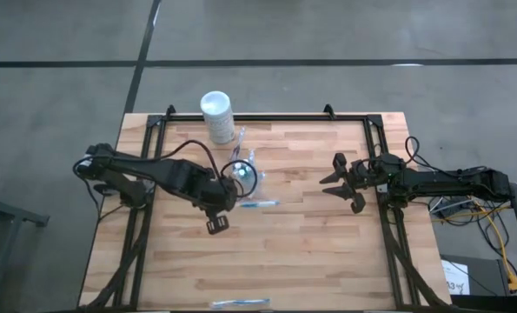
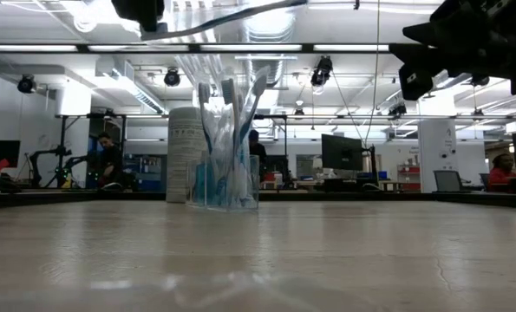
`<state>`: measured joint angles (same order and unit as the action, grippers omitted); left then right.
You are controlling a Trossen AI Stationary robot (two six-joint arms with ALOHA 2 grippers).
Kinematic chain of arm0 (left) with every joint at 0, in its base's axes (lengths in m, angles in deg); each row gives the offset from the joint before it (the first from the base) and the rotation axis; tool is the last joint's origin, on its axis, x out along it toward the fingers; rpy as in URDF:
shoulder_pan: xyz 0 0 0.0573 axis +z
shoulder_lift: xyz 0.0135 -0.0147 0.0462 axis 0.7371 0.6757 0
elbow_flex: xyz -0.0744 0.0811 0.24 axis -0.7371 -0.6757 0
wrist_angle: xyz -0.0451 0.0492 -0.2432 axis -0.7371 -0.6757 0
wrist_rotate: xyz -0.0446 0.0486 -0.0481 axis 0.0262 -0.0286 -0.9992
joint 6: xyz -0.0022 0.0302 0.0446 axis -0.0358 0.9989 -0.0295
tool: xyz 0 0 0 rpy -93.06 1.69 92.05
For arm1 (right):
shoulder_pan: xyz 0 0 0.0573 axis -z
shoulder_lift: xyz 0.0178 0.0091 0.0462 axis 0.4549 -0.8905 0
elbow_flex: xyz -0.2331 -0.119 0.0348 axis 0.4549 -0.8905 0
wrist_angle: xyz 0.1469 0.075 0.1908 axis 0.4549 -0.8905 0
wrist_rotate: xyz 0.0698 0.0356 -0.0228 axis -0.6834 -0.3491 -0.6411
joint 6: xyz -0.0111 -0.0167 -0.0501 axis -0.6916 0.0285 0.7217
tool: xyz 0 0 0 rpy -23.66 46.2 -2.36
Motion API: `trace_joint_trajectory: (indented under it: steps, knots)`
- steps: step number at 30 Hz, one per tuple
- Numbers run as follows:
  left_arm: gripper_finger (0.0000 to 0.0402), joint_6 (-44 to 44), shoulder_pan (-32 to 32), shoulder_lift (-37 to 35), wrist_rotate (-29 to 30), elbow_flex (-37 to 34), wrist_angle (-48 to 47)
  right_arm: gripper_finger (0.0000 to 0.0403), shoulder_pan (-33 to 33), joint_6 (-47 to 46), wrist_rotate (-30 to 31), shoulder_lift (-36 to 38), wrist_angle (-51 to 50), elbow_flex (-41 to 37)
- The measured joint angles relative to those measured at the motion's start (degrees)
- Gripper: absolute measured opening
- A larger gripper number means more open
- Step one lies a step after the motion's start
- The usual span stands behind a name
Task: Pick & Place toothbrushing station
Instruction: Put the blue toothbrush into the right of the transparent organizer
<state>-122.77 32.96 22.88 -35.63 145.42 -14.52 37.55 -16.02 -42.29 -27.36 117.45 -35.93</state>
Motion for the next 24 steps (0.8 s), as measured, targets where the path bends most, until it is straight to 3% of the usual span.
trace_joint_trajectory:
  steps: [8, 17, 24]
  knots:
    - [0.0005, 2.59, -0.2, 0.0, -1.59, -4.2, 2.83, 0.0132, -0.12, -31.72, 0.12, -0.02, -0.02, 0.0]
    - [0.0005, 1.17, -0.24, 0.0, -8.32, -9.87, 3.16, 0.0132, -0.09, -40.73, 9.16, -0.24, 0.15, 0.02]
    - [0.0005, 0.91, -0.26, 0.0, -8.87, -10.71, 3.31, 0.0132, -0.08, -42.6, 9.55, -0.39, 0.04, 0.02]
